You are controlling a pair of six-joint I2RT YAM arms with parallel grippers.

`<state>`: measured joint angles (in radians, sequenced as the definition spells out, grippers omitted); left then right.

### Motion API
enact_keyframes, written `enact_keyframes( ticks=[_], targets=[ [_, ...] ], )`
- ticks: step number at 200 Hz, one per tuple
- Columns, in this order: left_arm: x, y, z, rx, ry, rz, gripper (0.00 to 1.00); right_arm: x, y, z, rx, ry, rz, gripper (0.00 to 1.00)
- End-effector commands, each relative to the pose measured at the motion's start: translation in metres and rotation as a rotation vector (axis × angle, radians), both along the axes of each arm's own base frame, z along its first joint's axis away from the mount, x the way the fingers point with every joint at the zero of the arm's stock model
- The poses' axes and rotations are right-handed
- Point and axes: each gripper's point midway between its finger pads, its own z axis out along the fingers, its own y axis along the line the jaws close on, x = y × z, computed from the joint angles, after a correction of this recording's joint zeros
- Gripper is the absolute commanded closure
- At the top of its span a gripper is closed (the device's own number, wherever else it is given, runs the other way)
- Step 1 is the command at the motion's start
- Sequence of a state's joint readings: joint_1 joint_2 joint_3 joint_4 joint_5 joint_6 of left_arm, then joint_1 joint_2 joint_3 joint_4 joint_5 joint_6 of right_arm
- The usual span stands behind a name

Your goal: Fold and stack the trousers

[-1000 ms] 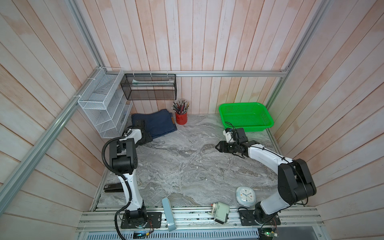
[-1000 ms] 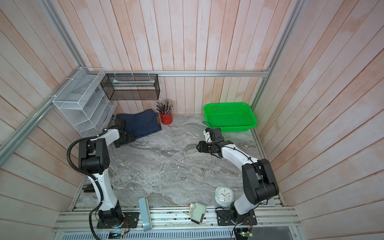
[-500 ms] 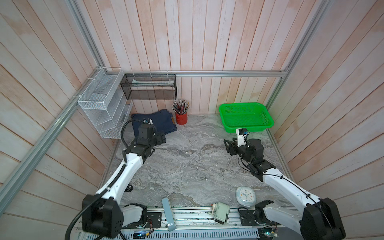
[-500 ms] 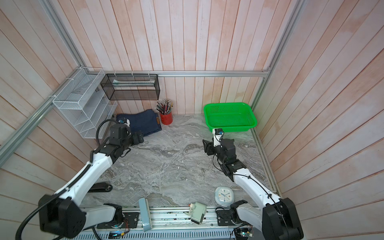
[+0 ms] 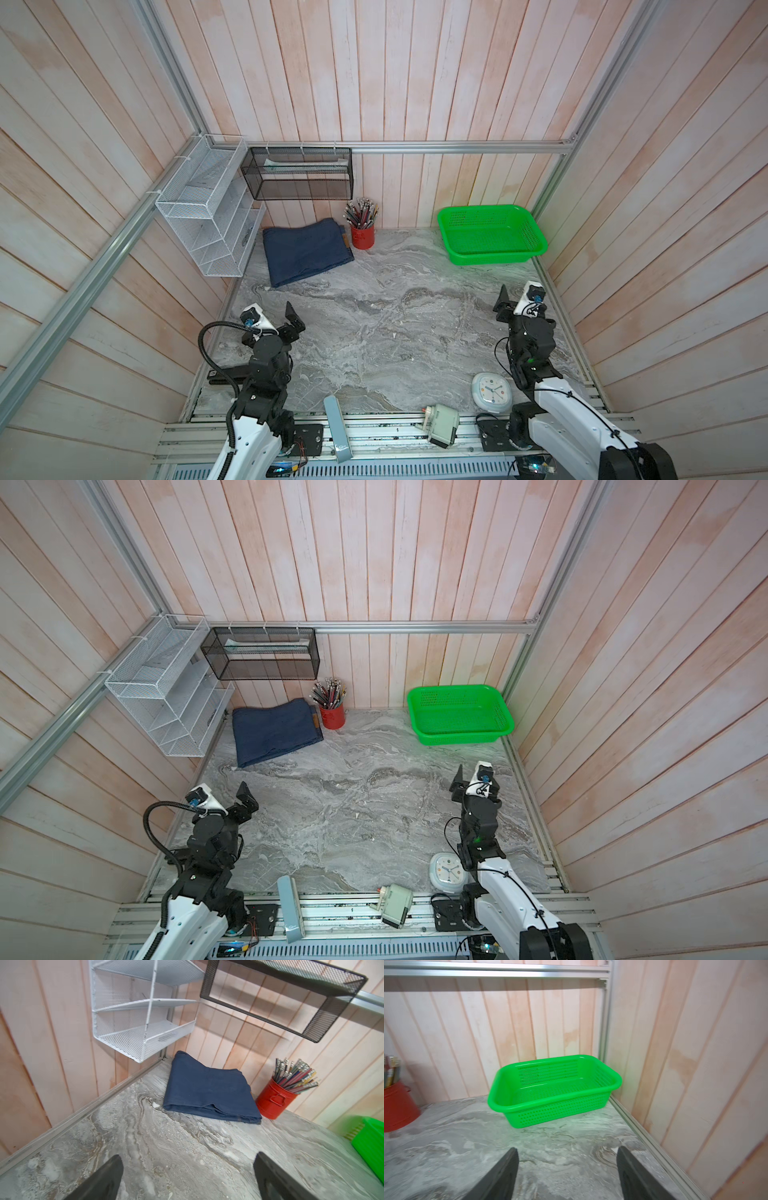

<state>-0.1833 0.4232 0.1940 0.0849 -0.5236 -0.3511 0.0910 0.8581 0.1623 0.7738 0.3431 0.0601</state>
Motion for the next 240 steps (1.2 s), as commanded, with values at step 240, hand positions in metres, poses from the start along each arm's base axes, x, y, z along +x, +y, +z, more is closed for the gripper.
enact_keyframes(
  ticks=[240],
  targets=[
    [0.072,0.014,-0.017,0.202,-0.087,-0.023,0.0,0.06,-0.004,-0.077,0.01,0.139,0.095,0.02]
  ],
)
